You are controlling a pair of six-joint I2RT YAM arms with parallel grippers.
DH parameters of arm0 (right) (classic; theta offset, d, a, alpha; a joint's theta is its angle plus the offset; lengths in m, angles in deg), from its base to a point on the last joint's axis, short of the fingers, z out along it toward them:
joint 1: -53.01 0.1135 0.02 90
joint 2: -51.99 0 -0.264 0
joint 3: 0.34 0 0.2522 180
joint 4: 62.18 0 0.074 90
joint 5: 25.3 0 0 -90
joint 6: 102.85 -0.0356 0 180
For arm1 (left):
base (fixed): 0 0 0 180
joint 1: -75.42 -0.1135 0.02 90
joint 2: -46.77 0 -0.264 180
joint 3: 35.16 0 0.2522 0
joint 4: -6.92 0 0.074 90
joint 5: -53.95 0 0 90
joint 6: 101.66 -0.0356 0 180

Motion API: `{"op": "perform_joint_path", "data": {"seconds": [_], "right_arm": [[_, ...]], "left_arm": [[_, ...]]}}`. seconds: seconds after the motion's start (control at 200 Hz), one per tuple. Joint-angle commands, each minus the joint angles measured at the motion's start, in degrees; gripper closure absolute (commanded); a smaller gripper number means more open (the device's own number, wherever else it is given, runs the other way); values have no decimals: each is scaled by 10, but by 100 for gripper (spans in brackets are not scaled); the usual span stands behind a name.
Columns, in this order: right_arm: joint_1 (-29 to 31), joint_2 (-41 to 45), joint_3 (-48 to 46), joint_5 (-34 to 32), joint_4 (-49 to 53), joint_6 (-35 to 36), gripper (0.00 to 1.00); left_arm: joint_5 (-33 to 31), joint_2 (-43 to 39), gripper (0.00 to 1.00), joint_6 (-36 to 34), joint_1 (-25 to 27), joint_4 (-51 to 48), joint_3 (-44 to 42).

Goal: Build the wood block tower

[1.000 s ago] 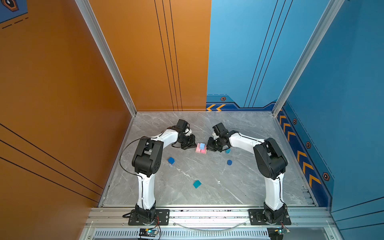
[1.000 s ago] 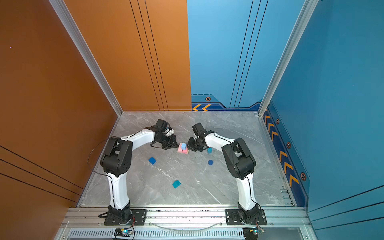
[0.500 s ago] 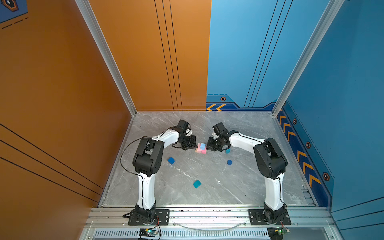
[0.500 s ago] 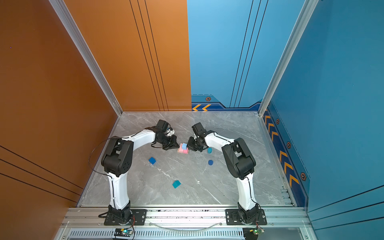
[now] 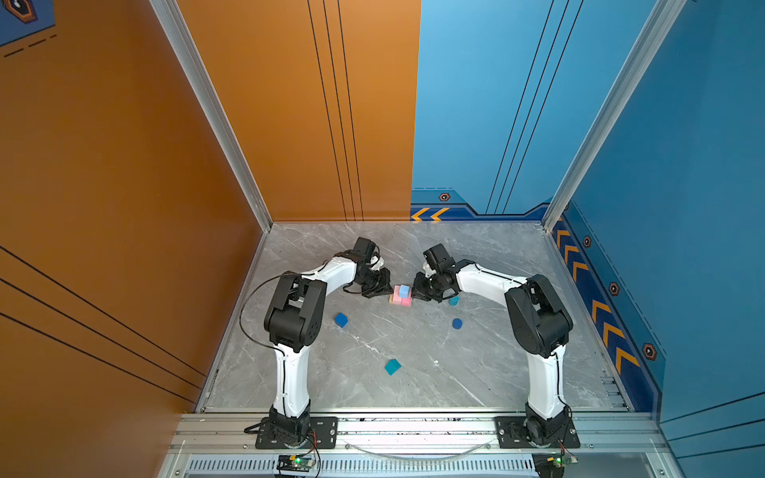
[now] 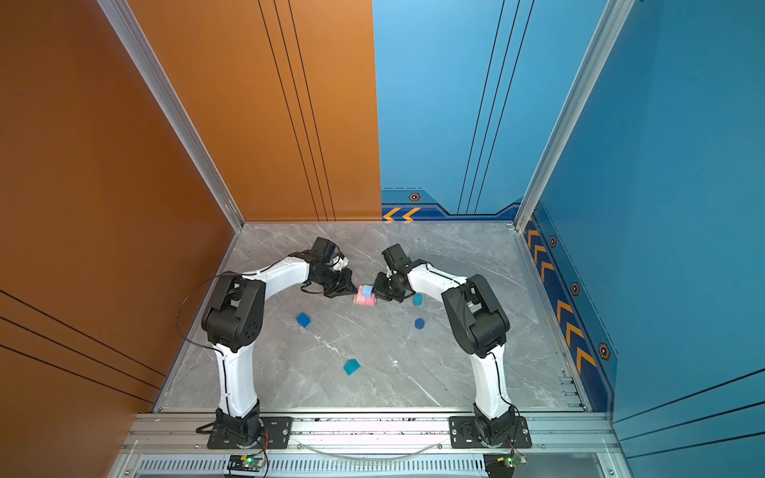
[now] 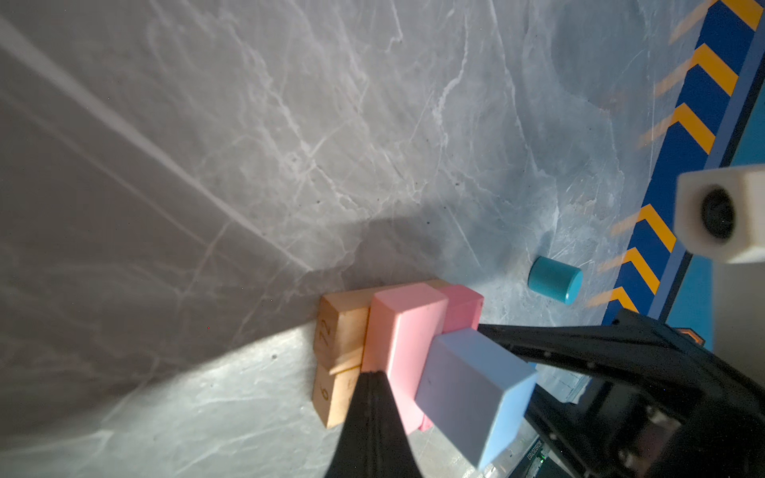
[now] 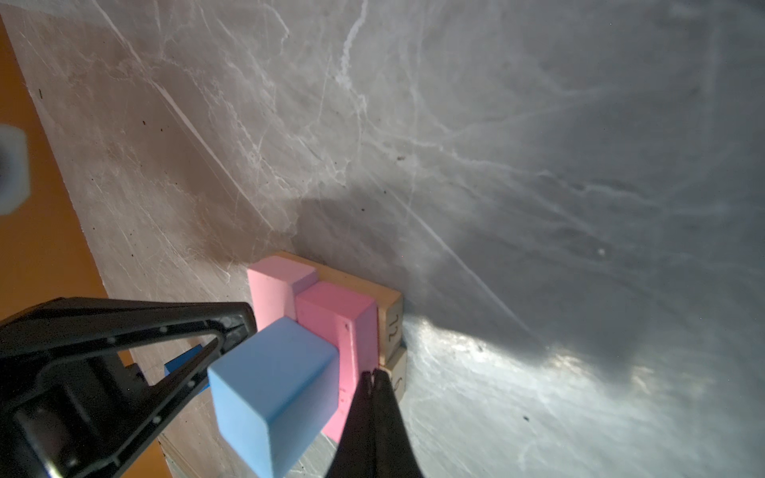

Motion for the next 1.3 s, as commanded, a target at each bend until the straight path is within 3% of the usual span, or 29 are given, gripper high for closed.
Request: {"op": "perform_joint_path", "data": {"seconds": [0.0,0.646,0.956,1.297], "right_arm": [[5,2,21,0,6,-8,100],[-2,16,14,-3,12,-4,100],[-6,22,11,-4,9,-3,100],[-7,22,12,-2,6,-5,100]], "left_arm": [[-8,-4,94,-13,-4,-20,16],[-26,-40,88,-13,-7,-31,37],[-11,-14,97,-7,11,-31,54],[3,6,98,-5,25,-31,61]]}}
